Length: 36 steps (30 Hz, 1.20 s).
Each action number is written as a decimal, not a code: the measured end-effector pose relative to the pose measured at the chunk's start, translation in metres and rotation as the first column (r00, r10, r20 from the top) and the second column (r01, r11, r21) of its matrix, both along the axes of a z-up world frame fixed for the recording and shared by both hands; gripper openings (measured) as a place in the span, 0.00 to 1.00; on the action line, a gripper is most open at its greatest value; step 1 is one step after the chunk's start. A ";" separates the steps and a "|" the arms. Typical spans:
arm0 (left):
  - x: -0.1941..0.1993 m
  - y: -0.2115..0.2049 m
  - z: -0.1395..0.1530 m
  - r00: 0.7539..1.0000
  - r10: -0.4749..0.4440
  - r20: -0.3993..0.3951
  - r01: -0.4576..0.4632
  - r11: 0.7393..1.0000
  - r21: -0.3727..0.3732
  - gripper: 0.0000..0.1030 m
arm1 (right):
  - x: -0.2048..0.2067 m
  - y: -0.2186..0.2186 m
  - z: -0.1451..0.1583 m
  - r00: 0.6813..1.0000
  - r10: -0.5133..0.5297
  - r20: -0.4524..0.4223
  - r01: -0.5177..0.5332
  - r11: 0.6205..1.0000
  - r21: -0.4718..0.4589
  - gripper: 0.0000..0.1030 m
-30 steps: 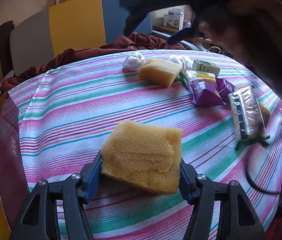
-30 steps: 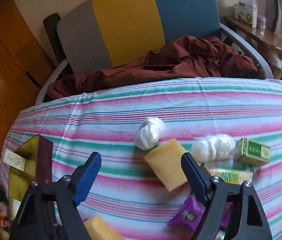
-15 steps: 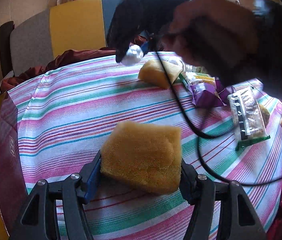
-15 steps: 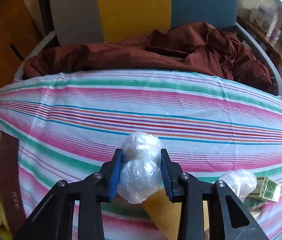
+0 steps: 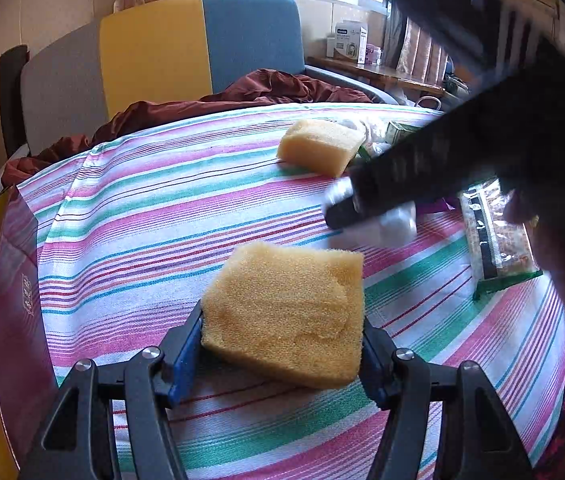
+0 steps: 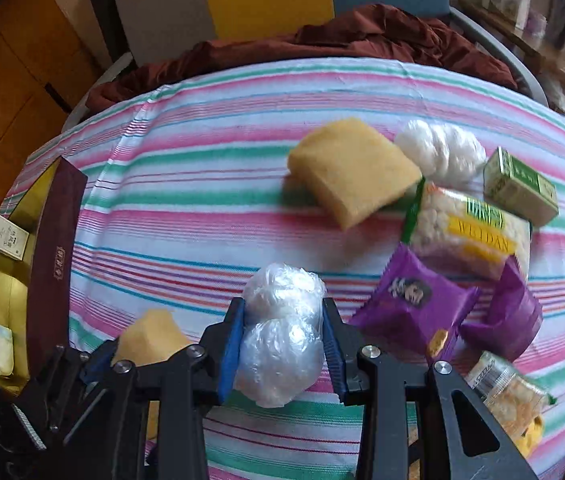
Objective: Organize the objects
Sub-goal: 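Lift the yellow sponge with the left gripper while the right gripper grasps a plastic-wrapped bundle, then carry the yellow sponge into the gold tray and open the left gripper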
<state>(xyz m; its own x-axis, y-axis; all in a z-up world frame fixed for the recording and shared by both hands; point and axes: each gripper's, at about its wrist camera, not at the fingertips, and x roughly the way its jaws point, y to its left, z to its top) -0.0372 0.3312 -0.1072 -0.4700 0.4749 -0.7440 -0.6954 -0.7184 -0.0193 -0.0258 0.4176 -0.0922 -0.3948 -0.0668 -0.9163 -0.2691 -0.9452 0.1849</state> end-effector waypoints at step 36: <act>-0.054 -0.243 0.113 0.916 0.400 -0.026 -0.398 0.916 0.040 0.60 | -0.008 -0.013 -0.005 0.998 0.069 -0.015 -0.067 0.991 0.112 0.38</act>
